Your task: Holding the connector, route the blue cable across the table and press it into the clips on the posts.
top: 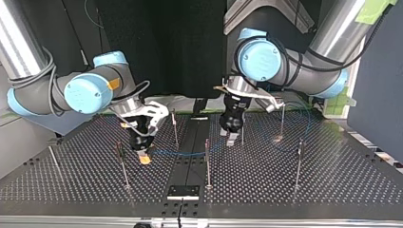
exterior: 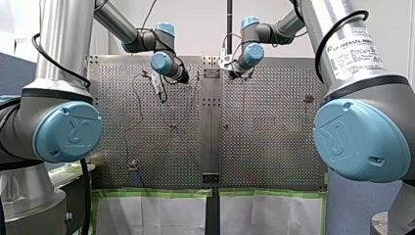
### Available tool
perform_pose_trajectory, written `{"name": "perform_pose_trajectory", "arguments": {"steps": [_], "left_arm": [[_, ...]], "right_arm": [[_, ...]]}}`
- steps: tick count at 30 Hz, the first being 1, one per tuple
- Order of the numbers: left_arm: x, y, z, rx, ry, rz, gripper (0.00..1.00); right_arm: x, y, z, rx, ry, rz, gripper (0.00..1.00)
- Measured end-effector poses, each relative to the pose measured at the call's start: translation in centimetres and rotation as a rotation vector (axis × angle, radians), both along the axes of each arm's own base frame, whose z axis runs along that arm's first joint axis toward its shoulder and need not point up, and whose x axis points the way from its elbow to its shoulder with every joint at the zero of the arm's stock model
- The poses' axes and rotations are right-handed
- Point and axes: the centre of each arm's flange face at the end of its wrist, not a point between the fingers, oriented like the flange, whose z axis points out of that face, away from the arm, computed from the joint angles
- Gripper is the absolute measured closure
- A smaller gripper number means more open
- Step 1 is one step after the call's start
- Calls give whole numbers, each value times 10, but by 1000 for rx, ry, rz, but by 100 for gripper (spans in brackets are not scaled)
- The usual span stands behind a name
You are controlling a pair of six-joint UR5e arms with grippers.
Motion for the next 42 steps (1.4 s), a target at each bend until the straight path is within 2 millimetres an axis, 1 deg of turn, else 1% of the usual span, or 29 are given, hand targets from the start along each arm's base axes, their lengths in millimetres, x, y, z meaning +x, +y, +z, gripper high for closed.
{"name": "perform_pose_trajectory", "arguments": {"steps": [4, 8, 14, 20, 25, 32, 37, 42], "left_arm": [[-16, -5, 1, 11, 7, -19, 0], [-30, -12, 8, 24, -9, -40, 0], [-41, -27, 18, 35, -56, -58, 0], [-44, -49, 36, 10, -117, -58, 0], [-47, -67, 42, 15, -122, -65, 0], [-62, -91, 54, 6, -139, -109, 0], [-60, -99, 55, 15, -129, -115, 0], [-50, -105, 49, 50, -99, -88, 0]], "right_arm": [[-1, 0, 0, 0, 0, -1, 100], [-1, 0, 3, -3, -2, -1, 100], [-5, 0, 9, -8, -8, -7, 100], [-9, 0, 9, 2, 1, -13, 100], [-13, -2, 8, 8, 5, -23, 100], [-17, -4, 8, 11, 12, -39, 100], [-19, -5, 8, 13, 15, -46, 100], [-20, -5, 9, 15, 16, -48, 100]]}}
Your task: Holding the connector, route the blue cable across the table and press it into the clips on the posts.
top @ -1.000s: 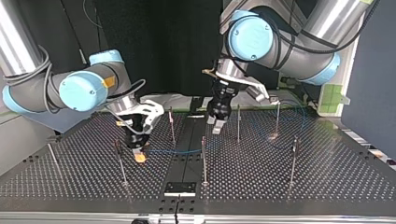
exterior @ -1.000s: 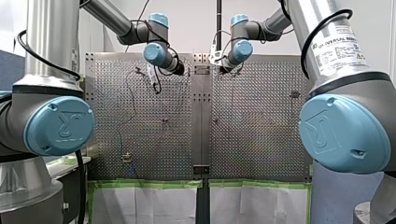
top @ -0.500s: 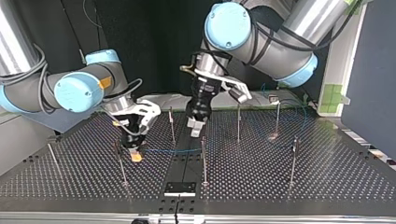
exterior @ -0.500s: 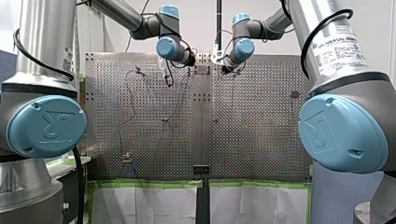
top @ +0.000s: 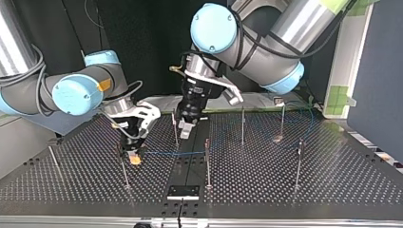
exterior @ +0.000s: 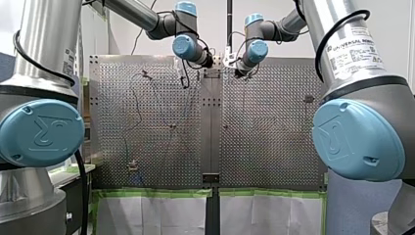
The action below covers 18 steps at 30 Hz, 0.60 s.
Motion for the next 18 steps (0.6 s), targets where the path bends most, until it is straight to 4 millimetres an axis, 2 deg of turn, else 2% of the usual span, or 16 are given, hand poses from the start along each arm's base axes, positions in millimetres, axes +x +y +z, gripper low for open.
{"name": "perform_pose_trajectory", "arguments": {"steps": [18], "left_arm": [[48, -31, -19, 31, 40, 47, 0]], "right_arm": [[-3, -2, 0, -1, 0, -6, 100]]}}
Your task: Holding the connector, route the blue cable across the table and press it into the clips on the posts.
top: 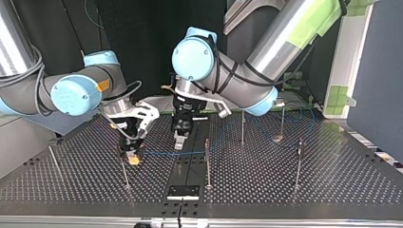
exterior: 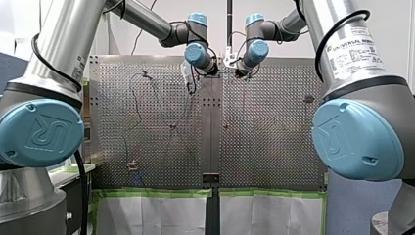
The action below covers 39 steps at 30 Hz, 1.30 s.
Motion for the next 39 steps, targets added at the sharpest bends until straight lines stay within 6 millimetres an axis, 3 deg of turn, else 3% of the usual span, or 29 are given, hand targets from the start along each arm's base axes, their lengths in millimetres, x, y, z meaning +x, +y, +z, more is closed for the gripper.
{"name": "perform_pose_trajectory", "arguments": {"steps": [13, 17, 23, 35, 36, 37, 38, 39], "left_arm": [[47, -12, -17, 2, 3, 55, 0], [62, -11, -13, -13, -19, 69, 0], [76, -7, -7, -26, -41, 82, 0], [91, -12, -27, -7, -10, 110, 0], [90, -12, -28, -7, -9, 115, 15], [90, -13, -28, -5, -8, 120, 15], [89, -13, -28, -2, -8, 127, 35], [88, -14, -28, 0, -7, 132, 42]], "right_arm": [[-1, -1, 0, -1, 0, -2, 100], [-1, -1, 0, 0, 0, -2, 100], [-1, -1, 0, 0, 0, -2, 100], [-1, -1, 0, -1, 0, 0, 100], [-1, -1, 0, -1, -1, -1, 100], [-1, -1, 0, -1, -1, 0, 100], [-1, -1, 0, -1, -1, 0, 100], [-1, -1, 0, -1, -1, 0, 100]]}}
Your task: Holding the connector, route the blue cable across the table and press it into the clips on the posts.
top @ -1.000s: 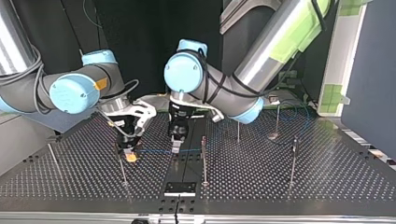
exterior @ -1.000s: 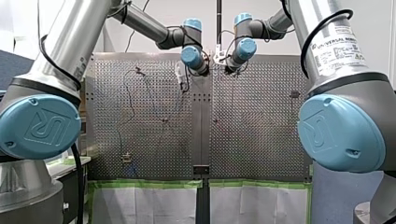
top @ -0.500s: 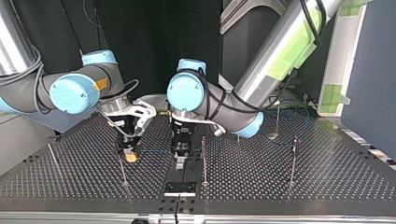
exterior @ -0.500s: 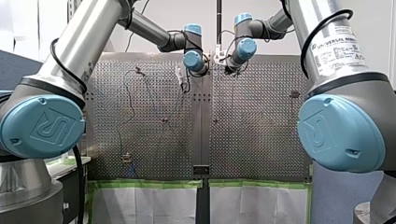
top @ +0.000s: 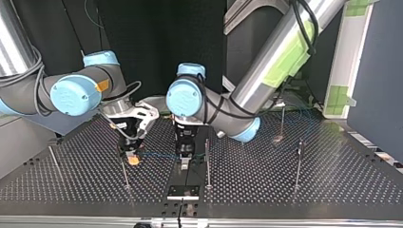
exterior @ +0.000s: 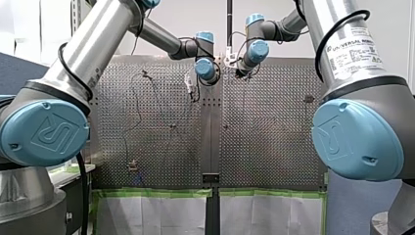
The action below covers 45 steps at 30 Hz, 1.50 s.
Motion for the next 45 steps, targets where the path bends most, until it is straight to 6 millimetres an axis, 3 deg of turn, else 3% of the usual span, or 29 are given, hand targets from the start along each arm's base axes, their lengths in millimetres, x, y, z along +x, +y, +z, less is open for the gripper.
{"name": "perform_pose_trajectory", "arguments": {"steps": [1, 2, 3, 4, 5, 22, 36, 45], "left_arm": [[-1, -1, 0, 2, 0, 3, 42], [-2, -2, 0, 4, 1, 5, 71], [-3, -3, 0, 4, 1, 6, 90], [-5, -4, 0, 4, 1, 7, 90], [-6, -5, 0, 3, 1, 8, 100], [-30, -14, -12, 25, 56, 66, 100], [-46, -16, -59, 20, 75, 62, 100], [-55, -14, -91, 18, 76, 40, 100]], "right_arm": [[0, 0, 0, 0, 0, 0, 100], [0, 0, 0, 0, 0, 0, 100], [0, 0, 0, 0, 0, 0, 100], [0, 0, 0, 0, 1, 0, 100], [0, 0, 0, 0, 1, 0, 100], [1, 3, -8, 10, 12, 3, 100], [1, 11, -34, 52, 41, 8, 100], [-5, 17, -65, 70, 92, 5, 100]]}}
